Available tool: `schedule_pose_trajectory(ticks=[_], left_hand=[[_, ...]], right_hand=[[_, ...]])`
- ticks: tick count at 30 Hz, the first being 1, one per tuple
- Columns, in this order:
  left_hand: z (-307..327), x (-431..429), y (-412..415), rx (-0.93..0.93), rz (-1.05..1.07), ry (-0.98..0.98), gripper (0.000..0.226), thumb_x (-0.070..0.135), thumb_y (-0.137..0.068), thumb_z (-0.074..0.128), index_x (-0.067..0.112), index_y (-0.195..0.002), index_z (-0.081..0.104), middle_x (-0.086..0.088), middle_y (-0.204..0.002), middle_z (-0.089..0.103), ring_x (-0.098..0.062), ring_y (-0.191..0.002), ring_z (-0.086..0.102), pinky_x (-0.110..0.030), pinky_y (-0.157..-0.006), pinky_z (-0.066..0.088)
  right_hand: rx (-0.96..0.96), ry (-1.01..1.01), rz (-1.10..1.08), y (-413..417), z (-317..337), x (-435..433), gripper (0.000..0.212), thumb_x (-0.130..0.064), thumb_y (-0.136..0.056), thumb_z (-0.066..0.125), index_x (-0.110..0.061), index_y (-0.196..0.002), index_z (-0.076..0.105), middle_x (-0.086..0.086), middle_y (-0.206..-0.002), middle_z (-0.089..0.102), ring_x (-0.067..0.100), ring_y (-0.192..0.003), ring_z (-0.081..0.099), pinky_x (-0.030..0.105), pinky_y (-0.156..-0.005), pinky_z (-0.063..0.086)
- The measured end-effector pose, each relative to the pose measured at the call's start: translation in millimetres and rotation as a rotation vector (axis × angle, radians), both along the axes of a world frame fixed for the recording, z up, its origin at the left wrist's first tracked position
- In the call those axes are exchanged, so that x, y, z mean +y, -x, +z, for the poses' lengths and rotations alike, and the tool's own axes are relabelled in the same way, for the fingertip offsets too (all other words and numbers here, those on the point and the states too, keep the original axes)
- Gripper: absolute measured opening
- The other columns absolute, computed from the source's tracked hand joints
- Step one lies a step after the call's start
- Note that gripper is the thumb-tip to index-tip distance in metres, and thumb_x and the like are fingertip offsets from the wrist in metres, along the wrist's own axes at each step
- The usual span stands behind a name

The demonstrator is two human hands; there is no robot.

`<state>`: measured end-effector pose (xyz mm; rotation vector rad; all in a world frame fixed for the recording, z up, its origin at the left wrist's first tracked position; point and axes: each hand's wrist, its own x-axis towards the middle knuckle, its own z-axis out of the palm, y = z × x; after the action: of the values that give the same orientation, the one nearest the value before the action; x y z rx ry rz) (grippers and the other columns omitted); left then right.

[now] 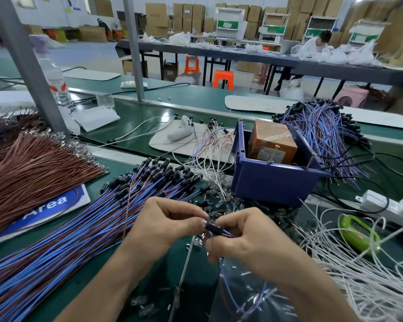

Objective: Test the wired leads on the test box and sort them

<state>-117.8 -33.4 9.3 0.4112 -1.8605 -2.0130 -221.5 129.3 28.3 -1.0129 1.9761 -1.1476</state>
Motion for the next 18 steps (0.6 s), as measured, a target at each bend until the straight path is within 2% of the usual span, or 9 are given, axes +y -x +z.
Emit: schedule_pose_trajectory(ticks=[2,4,6,9,11,15,18], left_hand=[[0.7,-0.7,0.4,-0.002,0.027,0.001,0.019,0.019,-0.056,0.084,0.012,-0.074,0.084,-0.011,-0.072,0.077,-0.010,-0.064,0.070,-0.016,-0.063,0.053],[0.1,-3.3,0.1,-0.017,0.055,0.010,0.019,0.020,-0.057,0.084,0.013,-0.075,0.084,-0.010,-0.075,0.078,-0.011,-0.068,0.070,-0.017,-0.066,0.054],[-1.4,-5.9,-0.2,-0.027,0.099,-0.003,0.020,0.020,-0.058,0.084,0.013,-0.077,0.083,-0.010,-0.076,0.078,-0.013,-0.070,0.069,-0.018,-0.068,0.055],[-1.5,-6.0,-0.5,-0.030,0.156,-0.045,0.026,0.023,-0.056,0.086,0.016,-0.081,0.084,-0.009,-0.078,0.078,-0.011,-0.069,0.070,-0.016,-0.066,0.054],[-1.0,-4.2,-1.0,-0.020,0.137,-0.047,0.034,0.021,-0.055,0.092,0.023,-0.088,0.085,-0.009,-0.085,0.080,-0.011,-0.076,0.073,-0.015,-0.070,0.055],[0.9,0.5,-0.6,0.011,0.093,-0.047,0.031,0.029,-0.056,0.085,0.025,-0.086,0.085,-0.009,-0.085,0.080,-0.012,-0.077,0.075,-0.016,-0.072,0.056],[-0.1,0.8,-0.5,0.016,0.084,-0.059,0.028,0.035,-0.058,0.082,0.019,-0.080,0.085,-0.012,-0.075,0.078,-0.012,-0.069,0.071,-0.017,-0.067,0.055]], right_hand=[[-0.036,0.017,-0.040,0.1,-0.3,-1.0,0.019,-0.039,-0.078,0.075,-0.020,-0.078,0.079,-0.001,-0.066,0.072,0.014,-0.060,0.046,0.034,-0.061,0.038],[-0.080,0.036,-0.071,1.0,0.2,-1.2,0.019,-0.034,-0.078,0.076,-0.015,-0.079,0.079,0.005,-0.068,0.074,0.020,-0.066,0.052,0.038,-0.070,0.043],[-0.089,0.066,-0.108,2.4,0.7,-0.4,0.016,-0.029,-0.080,0.078,-0.013,-0.077,0.079,0.009,-0.069,0.073,0.018,-0.067,0.055,0.036,-0.073,0.044],[-0.103,0.131,-0.173,3.6,0.4,0.9,0.017,-0.019,-0.084,0.079,-0.011,-0.069,0.076,0.008,-0.064,0.071,0.002,-0.053,0.051,0.014,-0.059,0.039],[-0.122,0.154,-0.196,3.9,0.9,1.7,0.022,-0.015,-0.085,0.078,-0.010,-0.064,0.074,0.003,-0.060,0.069,-0.003,-0.045,0.047,0.006,-0.050,0.036],[-0.111,0.108,-0.152,2.7,-0.1,0.9,0.022,-0.021,-0.083,0.080,-0.013,-0.063,0.074,0.003,-0.059,0.067,0.002,-0.054,0.049,0.010,-0.056,0.038],[-0.098,0.093,-0.124,3.6,-2.2,-1.4,0.021,-0.030,-0.075,0.079,-0.010,-0.068,0.074,0.010,-0.063,0.069,0.010,-0.062,0.052,0.020,-0.064,0.042]])
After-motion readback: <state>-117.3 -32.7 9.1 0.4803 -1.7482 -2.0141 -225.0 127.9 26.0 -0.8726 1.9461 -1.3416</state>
